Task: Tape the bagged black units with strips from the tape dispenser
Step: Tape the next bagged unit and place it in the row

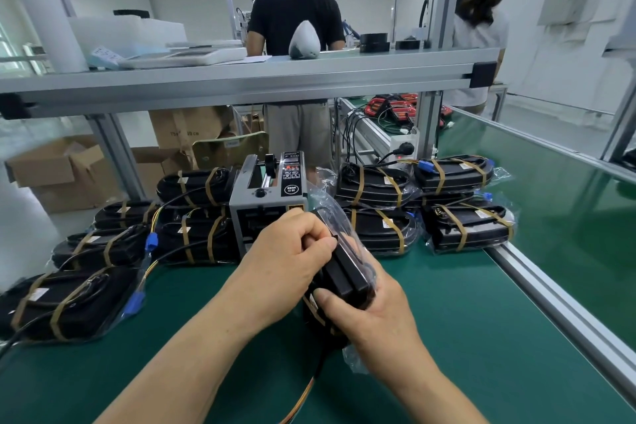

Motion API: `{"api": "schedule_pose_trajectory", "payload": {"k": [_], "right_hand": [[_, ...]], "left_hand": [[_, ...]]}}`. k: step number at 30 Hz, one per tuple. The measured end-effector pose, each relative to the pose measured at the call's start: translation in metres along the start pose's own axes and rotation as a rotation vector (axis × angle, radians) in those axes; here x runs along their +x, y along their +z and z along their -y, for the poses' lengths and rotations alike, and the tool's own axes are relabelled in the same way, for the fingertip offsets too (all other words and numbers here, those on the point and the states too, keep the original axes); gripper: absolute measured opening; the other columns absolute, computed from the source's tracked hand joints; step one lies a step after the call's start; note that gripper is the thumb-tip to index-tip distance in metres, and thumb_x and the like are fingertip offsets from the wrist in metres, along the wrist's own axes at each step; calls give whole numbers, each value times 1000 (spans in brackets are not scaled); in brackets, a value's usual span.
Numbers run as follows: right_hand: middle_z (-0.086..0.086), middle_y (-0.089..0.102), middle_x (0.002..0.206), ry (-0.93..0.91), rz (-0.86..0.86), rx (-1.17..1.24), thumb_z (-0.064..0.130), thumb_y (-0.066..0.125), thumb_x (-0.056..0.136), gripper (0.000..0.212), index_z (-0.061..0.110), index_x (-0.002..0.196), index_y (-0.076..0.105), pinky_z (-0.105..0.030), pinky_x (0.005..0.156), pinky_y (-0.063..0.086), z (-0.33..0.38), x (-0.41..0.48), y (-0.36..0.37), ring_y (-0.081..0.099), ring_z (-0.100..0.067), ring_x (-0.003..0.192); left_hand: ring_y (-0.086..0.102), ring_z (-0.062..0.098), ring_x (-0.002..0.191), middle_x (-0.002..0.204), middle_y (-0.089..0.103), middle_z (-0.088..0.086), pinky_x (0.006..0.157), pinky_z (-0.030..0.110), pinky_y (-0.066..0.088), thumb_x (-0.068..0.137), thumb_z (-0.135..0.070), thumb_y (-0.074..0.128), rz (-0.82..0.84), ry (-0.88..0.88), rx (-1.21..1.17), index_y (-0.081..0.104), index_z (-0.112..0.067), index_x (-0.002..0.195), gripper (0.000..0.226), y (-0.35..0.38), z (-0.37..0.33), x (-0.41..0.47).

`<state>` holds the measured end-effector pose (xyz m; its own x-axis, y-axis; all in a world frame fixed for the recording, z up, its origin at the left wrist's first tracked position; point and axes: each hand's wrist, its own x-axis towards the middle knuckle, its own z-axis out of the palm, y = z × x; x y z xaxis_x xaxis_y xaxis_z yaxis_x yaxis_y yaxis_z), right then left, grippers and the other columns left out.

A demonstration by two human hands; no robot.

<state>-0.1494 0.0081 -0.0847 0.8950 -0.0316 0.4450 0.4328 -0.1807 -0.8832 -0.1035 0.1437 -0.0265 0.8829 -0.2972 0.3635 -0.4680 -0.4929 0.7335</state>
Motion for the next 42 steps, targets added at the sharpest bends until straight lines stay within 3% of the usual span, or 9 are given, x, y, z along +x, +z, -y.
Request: {"api": "schedule_pose_trajectory", "payload": {"k": [10,15,26,34,39,42], "right_hand": [[26,71,107,-4,2,-2,22,72,70,65,65,115,56,-4,77,46,-1,-1,1,65,6,96],[28,70,108,-17,0,-13,19,73,71,66,66,115,56,-3,78,45,0,-1,0,65,8,97],[37,67,104,-34,12,-24,15,73,74,68,68,112,55,0,75,44,1,-1,0,62,16,91],[33,68,108,-16,5,-22,23,74,72,71,73,116,50,-1,76,44,-2,-4,2,63,12,96],[32,68,110,-7,18,-27,24,73,71,72,74,116,48,-3,80,46,-4,-3,2,63,9,102],[29,68,113,-8,48,-27,22,74,72,72,72,118,50,-8,85,48,-4,-1,3,64,6,106]], "left_hand": [[48,-1,61,75,51,-17,61,10,38,87,-24,65,-48,-21,48,61,-34,73,18,0,-6,-4],[47,-2,58,73,51,-17,59,8,38,86,-22,68,-76,-28,66,60,-28,63,25,0,-10,-6],[49,5,66,78,51,-10,65,27,44,86,-25,66,-106,22,190,57,-25,67,22,-1,-13,-10],[48,1,60,72,50,-9,59,21,37,79,-40,76,-133,-89,235,62,-27,65,23,-8,-10,-4],[46,-2,47,53,53,-14,55,21,41,72,-38,83,-117,-259,-66,64,-24,65,24,-7,2,1],[51,0,49,51,58,-12,57,24,42,76,-35,80,-188,-306,-174,63,-31,56,26,-3,7,4]]}}
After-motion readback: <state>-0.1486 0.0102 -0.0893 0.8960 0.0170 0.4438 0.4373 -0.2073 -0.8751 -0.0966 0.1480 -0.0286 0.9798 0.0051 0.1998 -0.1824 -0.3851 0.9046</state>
